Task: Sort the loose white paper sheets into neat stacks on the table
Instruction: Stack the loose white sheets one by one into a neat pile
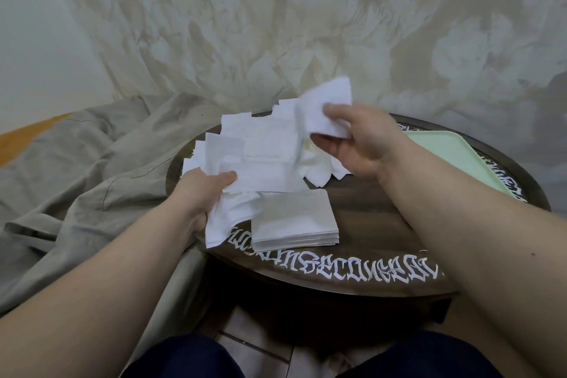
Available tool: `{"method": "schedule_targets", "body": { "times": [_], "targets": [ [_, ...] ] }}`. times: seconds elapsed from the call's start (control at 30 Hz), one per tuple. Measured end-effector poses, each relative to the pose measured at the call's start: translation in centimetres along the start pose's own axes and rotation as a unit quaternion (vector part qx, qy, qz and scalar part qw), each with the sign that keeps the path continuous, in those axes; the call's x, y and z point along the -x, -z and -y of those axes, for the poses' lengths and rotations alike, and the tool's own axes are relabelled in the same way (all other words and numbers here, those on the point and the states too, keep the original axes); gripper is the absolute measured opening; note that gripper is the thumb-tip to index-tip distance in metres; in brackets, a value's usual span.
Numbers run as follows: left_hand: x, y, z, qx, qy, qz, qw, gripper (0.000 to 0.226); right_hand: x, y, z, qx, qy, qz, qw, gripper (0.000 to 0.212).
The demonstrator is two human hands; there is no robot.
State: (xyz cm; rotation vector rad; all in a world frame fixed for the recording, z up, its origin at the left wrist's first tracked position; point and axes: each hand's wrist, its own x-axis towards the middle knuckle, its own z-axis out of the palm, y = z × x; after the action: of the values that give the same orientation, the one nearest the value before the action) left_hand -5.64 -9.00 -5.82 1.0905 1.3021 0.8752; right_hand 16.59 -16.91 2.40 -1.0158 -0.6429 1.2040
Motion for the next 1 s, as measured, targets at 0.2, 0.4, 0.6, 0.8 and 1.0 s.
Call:
{"method": "schedule_targets", "body": {
  "times": [0.2, 0.4, 0.6, 0.8, 1.0],
  "targets": [
    [0.5, -0.4, -0.4, 0.012, 0.006, 0.085, 0.996, 0.025, -0.5, -0.5, -2.0, 0.090, -0.087, 0.002, 0.992, 0.008],
    [1.1, -0.4, -0.4, 0.014, -0.021, 0.142, 0.989, 0.049, -0.7, 2.6, -5.2, 0.247, -0.105, -0.053, 0.962, 0.018],
    [1.3, -0.7, -0.7, 0.026, -0.024, 0.135, 0.990, 0.047, -0.4, 3.2, -5.1, 0.231, -0.134, -0.037, 0.963, 0.016],
    [1.4, -1.2, -0.7, -0.015, 0.005, 0.120, 0.993, 0.035, 0.2, 3.1, -5.5, 0.193, -0.159, -0.011, 0.968, 0.019],
    [1.1, -0.7, -0.7, -0.038, 0.011, 0.105, 0.994, 0.037, -0.1, 3.6, -5.2, 0.185, -0.145, -0.029, 0.972, 0.022]
  ]
}}
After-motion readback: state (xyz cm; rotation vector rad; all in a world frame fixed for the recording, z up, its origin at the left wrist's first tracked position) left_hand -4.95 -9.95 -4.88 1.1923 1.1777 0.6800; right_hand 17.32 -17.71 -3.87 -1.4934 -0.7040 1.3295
